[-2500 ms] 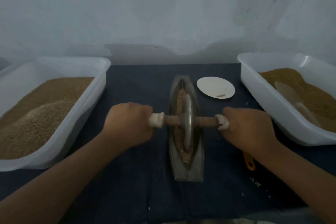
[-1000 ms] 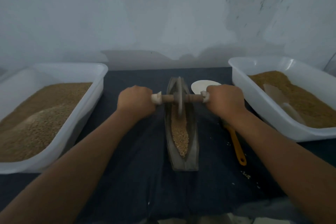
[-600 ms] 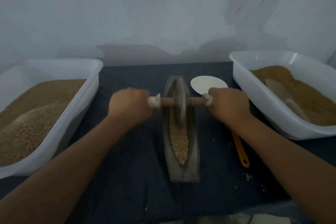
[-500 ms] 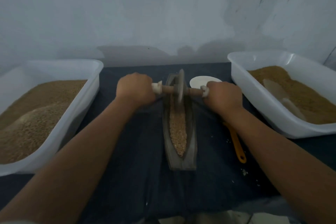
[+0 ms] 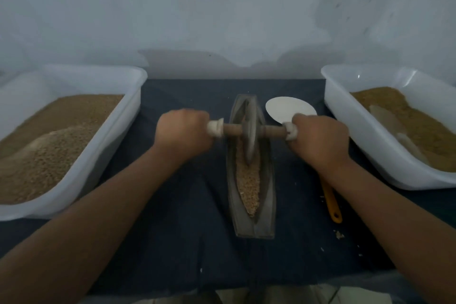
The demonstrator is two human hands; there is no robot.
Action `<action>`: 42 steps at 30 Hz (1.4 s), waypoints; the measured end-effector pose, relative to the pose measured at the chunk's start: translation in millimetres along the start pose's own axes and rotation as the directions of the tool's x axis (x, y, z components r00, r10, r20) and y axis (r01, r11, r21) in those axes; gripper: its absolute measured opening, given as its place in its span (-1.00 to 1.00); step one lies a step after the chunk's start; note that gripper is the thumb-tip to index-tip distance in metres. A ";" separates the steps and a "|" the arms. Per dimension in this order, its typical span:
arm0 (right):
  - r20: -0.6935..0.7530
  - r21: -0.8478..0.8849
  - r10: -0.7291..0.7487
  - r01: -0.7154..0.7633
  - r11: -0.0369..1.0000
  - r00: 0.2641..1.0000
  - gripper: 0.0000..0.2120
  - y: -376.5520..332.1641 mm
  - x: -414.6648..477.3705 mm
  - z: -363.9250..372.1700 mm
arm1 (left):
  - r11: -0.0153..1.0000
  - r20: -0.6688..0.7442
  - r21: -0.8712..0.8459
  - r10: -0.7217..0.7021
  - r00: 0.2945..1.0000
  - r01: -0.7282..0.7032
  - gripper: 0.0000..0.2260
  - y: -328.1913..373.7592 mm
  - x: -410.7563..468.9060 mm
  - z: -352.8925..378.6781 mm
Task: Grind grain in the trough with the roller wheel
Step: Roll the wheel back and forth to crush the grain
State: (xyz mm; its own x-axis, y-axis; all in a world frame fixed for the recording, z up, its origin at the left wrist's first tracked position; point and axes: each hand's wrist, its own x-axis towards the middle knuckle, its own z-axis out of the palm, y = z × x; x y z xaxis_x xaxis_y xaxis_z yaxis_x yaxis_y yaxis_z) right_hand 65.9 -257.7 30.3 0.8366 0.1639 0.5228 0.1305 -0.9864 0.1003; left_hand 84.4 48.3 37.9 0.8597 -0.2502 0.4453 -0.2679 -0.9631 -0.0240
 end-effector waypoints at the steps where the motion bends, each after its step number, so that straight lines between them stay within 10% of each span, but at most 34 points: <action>1: 0.006 -0.005 0.028 -0.028 1.000 1.000 -0.67 -2.0 13.7 1.2 | 1.000 0.035 -0.003 -0.020 0.999 0.020 -0.64 0.7 17.9 1.8; 7: 0.210 0.012 -0.001 -0.002 1.000 0.978 -0.76 -0.2 9.2 -21.0 | 1.000 0.132 -0.007 -0.014 0.991 0.015 -0.66 -1.7 -1.6 -5.1; 12: 0.047 0.092 -0.160 0.155 0.984 0.986 -0.75 4.7 -46.0 -39.7 | 0.987 -0.069 -0.055 0.147 0.987 -0.150 -0.51 -8.5 -69.3 -13.2; 24: 0.198 -0.009 0.084 -0.084 0.996 0.977 -0.71 0.3 22.6 -7.0 | 0.999 0.153 0.043 -0.031 0.988 0.024 -0.64 6.6 25.8 -8.9; 31: 0.096 0.166 -0.152 0.135 0.977 0.984 -0.74 10.4 -48.2 -33.6 | 0.983 -0.111 -0.058 0.167 0.980 -0.175 -0.69 -8.5 -65.2 -13.8; 42: 0.180 -0.019 0.104 -0.102 0.995 0.978 -0.70 2.9 39.4 0.7 | 0.998 0.260 -0.011 -0.049 0.964 0.054 -0.75 0.0 44.0 -3.8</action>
State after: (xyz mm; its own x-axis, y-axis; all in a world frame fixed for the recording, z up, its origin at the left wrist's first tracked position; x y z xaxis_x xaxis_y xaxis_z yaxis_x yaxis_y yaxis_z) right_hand 99.6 -254.1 50.6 0.9278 0.0553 0.3690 0.0344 -0.9974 0.0630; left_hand 120.6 37.6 60.9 0.9553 -0.2197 0.1977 -0.2261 -0.9741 0.0101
